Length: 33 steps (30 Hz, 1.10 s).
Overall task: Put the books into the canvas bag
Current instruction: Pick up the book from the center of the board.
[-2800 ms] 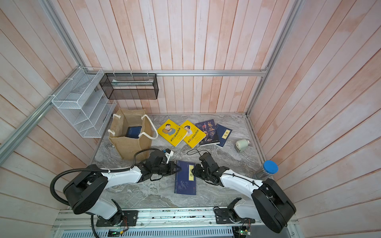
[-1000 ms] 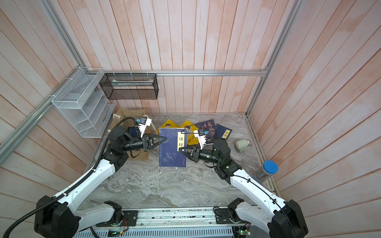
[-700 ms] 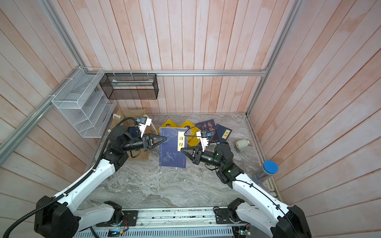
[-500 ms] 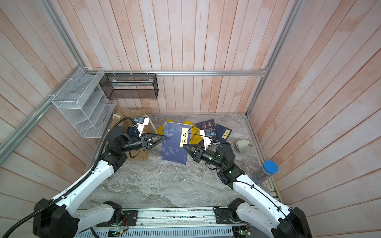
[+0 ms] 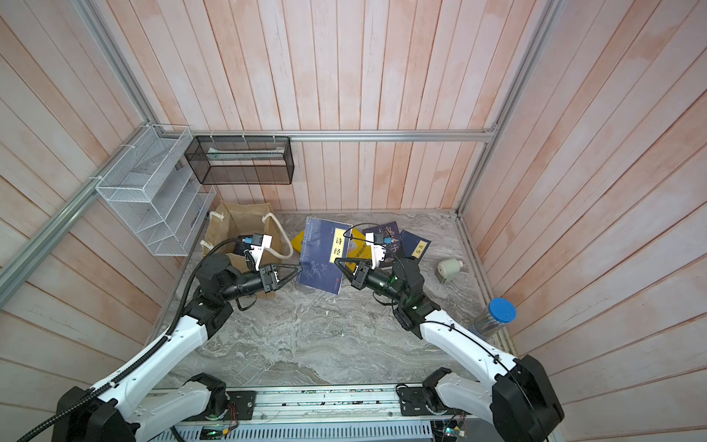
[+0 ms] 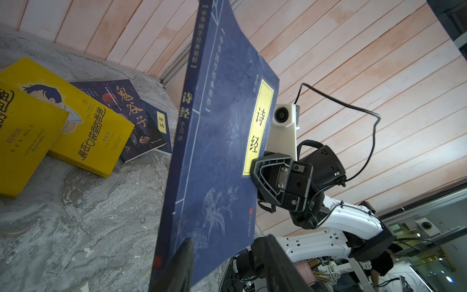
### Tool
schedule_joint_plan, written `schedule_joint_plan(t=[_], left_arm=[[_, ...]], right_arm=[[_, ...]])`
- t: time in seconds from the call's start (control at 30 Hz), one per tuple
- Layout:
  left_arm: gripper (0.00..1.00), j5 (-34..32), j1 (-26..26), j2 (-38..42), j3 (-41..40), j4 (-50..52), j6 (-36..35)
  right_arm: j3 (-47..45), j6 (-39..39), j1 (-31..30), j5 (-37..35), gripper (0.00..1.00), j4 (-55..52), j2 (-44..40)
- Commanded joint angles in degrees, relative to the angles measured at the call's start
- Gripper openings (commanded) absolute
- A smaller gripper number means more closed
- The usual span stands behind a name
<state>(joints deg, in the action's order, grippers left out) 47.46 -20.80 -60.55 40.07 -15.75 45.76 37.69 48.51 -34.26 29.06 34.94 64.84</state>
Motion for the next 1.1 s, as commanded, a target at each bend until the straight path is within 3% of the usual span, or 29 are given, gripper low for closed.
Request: schedule_joint_plan(t=[0.0,0.37,0.5,0.63,0.7,0.73,0.77,0.93,1.07], left_arm=[[0.48,-1.6,0.1,-0.9,2.2,3.2,-2.1],[0.48,-14.1,0.1,-2.6,8.9,18.5,-11.5],[0.48,-13.4,0.1,-3.9,9.4,17.0,-11.2],[0.47,-7.8,0.1,-4.3,9.2,12.7,-11.1],[0.34,-4.5,0.1,-3.9,9.1,10.3,-11.2],[0.14,-3.2,0.2,-3.6,9.3,9.8,-11.4],[0.02,-2.3,0.2,-3.4,9.8,9.9,-12.0],[0.00,-0.9,0.9,-1.7,12.4,14.4,-15.6],[0.00,-4.0,4.3,-0.4,17.2,24.8,-21.3]], right_arm=[[3.0,0.8,-0.4,2.2,0.00,5.3,0.5],[3.7,0.4,-0.8,4.2,0.00,4.3,2.1],[3.8,0.6,-1.0,4.7,0.00,4.7,2.7],[4.4,0.7,-1.0,5.1,0.00,4.5,3.8],[5.0,0.8,-1.0,5.3,0.00,4.1,4.4],[5.4,0.7,-1.1,5.5,0.00,3.7,4.9],[5.9,0.6,-1.1,5.7,0.00,2.9,5.5],[8.7,-0.9,-1.6,6.3,0.02,-2.0,7.8],[10.6,-2.3,-1.8,4.1,0.23,-5.9,8.8]])
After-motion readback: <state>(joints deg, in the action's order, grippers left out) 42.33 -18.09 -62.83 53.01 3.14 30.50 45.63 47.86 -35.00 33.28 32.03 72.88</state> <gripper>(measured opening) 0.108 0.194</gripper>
